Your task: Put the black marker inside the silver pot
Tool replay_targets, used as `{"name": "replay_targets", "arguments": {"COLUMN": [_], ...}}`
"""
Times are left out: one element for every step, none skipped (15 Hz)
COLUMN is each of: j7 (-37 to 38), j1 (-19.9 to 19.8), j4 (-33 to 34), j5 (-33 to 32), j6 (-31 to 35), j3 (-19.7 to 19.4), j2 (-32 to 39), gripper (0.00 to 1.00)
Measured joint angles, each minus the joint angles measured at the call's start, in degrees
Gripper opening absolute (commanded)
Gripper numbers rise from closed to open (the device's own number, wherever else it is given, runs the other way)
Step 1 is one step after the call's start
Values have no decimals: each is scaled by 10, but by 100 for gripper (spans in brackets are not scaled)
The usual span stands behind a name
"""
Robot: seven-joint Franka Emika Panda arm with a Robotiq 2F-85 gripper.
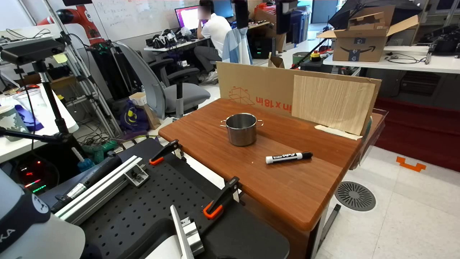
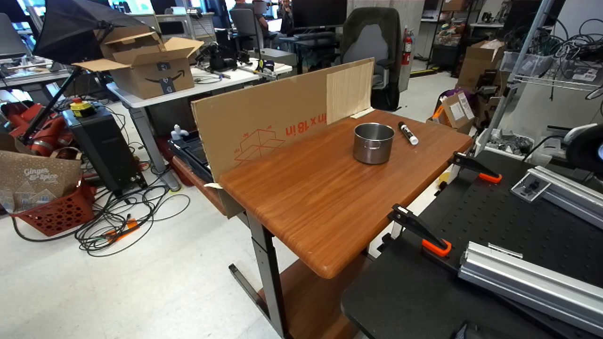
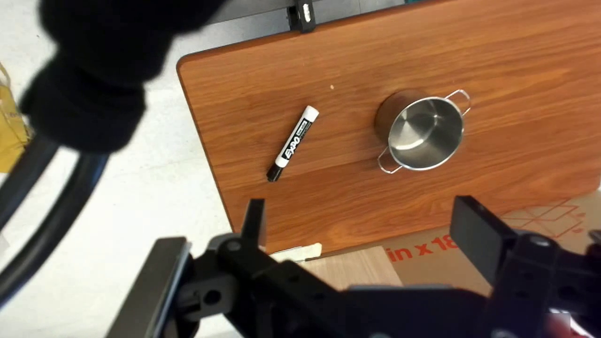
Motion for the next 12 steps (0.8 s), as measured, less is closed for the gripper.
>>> {"name": "replay_targets", "arguments": {"j7": [20,41,63,87,109,132,152,171,186,200,213,224], "j1": [-3,-6,-8,-9,-10,-10,-10,-10,-10,-10,-10,-12], "j4": [-1,-2,-3,-3,-3,-3,-3,-3,-3,-3,-3,-3], "j5": [0,0,0,0,0,0,0,1,2,4,6,8], "j6": [18,35,48,60,69,78,87,95,105,114,125,135], "j3": [1,3,5,8,10,12,14,16,16,16,16,16], "j2": [14,27,41,55,69,83,96,110,123,136,147,158], "gripper": [100,100,100,100,100,100,100,100,100,100,100,100]}}
